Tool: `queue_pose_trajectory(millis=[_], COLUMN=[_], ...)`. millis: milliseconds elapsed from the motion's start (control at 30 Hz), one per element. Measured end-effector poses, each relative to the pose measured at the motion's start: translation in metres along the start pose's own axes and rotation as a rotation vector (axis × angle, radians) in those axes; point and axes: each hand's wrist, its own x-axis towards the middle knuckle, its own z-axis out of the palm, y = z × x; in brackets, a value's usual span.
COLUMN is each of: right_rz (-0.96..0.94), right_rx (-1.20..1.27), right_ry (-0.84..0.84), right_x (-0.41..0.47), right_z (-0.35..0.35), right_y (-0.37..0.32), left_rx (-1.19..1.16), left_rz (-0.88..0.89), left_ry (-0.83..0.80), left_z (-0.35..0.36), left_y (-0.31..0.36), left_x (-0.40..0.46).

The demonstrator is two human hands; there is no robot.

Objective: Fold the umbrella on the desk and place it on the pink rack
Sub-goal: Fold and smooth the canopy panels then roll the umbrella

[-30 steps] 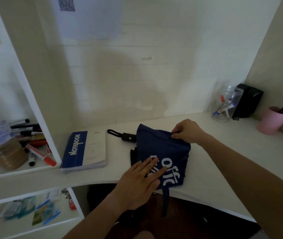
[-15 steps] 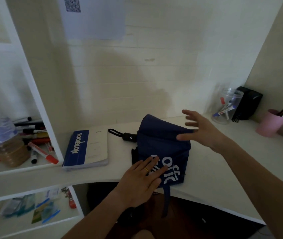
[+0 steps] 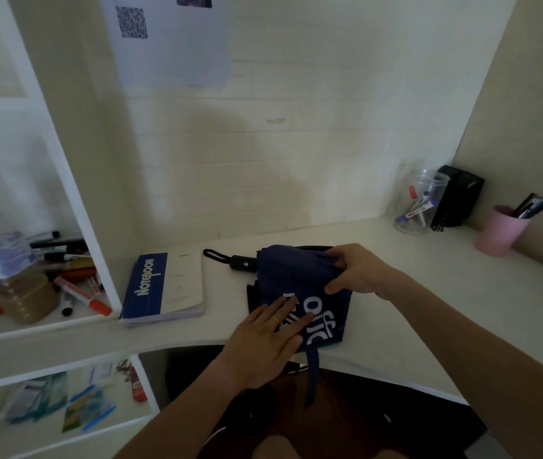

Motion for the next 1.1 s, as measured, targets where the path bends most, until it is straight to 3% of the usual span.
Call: queue_pose_trajectory(millis=[100,233,400,567,733,800,933,1100], right_rz=[-0.091,-0.261,-0.295,-0.361,-0.502,-0.550,-0.640,-0.743], right_rx=[-0.160,-0.140,-0.022,-0.045,-0.190,-0.219,-0.292,-0.381], right_ry=[0.059,0.235,0.322,0.377,0.402,0.407,0.418,0.409], right_x=[-0.003,-0.011,-0.023,-0.035,-0.048,-0.053,-0.058,-0.060], right_z=[0.007,0.013,0.035,0.051,0.061,0.066,0.072,0.075], right_y=[0.001,0.008,0.027,0.044,0.057,0.061,0.066,0.072], left_rx=[-0.001,0.030,-0.069,-0.462,-1.008,-1.139,-1.148,-1.093], left_rz=[0.003,-0.045,-0.450,-0.529,-0.614,-0.672,-0.775,-0.664], left_ry=[0.042,0.165,0.247,0.221,0.107,0.170,0.432,0.365], left_z=[0.001,-0.003,-0.005,-0.019,-0.040,-0.045,-0.056,-0.057], left_y=[0.002,0.007,0.008,0.001,-0.016,-0.020,-0.011,-0.005], left_x=[-0.001,-0.004,-0.010,-0.003,0.001,0.000,-0.001,0.002])
